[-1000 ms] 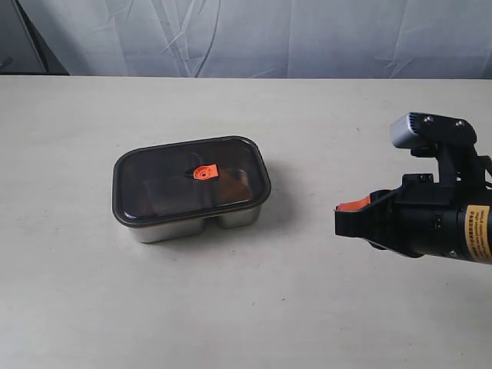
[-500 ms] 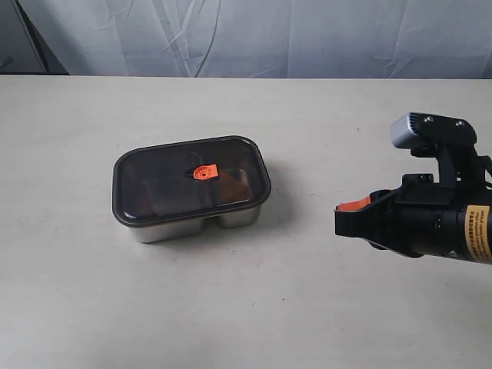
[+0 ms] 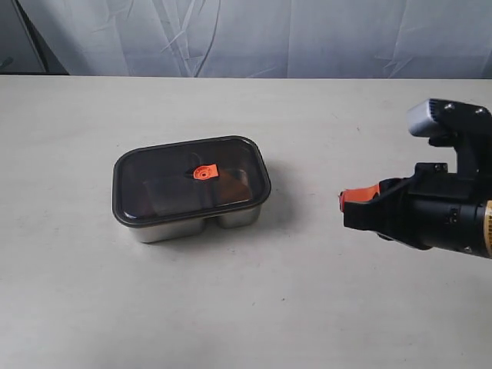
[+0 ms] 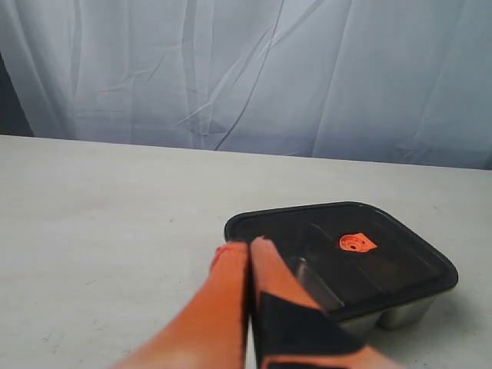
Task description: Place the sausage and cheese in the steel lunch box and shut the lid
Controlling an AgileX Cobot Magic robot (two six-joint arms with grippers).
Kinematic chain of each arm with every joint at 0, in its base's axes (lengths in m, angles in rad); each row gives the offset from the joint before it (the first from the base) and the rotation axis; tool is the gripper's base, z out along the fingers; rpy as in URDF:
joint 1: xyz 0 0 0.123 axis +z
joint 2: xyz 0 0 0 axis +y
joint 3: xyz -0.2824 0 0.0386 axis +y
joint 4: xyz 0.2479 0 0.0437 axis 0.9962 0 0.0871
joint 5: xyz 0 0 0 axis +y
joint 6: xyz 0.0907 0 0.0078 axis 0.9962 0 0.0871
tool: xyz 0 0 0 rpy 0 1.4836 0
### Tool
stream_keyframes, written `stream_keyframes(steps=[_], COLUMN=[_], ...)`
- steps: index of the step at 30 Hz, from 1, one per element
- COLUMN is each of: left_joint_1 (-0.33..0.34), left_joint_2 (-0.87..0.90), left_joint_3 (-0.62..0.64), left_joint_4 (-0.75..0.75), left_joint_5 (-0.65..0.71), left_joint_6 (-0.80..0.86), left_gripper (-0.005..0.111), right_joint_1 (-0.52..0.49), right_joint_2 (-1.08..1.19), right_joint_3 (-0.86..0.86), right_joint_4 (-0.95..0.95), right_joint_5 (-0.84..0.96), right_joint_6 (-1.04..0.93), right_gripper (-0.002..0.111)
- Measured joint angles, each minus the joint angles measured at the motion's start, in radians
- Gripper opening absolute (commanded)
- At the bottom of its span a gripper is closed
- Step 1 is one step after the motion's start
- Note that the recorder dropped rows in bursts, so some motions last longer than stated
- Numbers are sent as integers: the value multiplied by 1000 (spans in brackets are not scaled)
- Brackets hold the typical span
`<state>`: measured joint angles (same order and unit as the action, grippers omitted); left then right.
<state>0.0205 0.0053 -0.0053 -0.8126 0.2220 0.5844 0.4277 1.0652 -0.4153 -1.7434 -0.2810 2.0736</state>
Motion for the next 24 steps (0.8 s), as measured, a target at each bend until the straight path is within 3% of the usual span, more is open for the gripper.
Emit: stream_keyframes(steps=[6, 13, 19, 24], left_joint_1=[0, 0, 0, 0], left_joint_2=[0, 0, 0, 0], left_joint_3=[0, 0, 0, 0], left_joint_4=[0, 0, 0, 0], left_joint_5=[0, 0, 0, 0], left_joint_6=[0, 0, 0, 0], left_gripper=[0, 0, 0, 0], right_joint_1=[0, -11, -156, -287], right_joint_2=[-174, -512, -804, -945], right_joint_3=[42, 228, 338, 355], right_joint_4=[4, 22, 26, 26], right_joint_5=[0, 101, 101, -9], right_joint_6=[0, -4, -4, -6], right_gripper=[-1, -1, -1, -1])
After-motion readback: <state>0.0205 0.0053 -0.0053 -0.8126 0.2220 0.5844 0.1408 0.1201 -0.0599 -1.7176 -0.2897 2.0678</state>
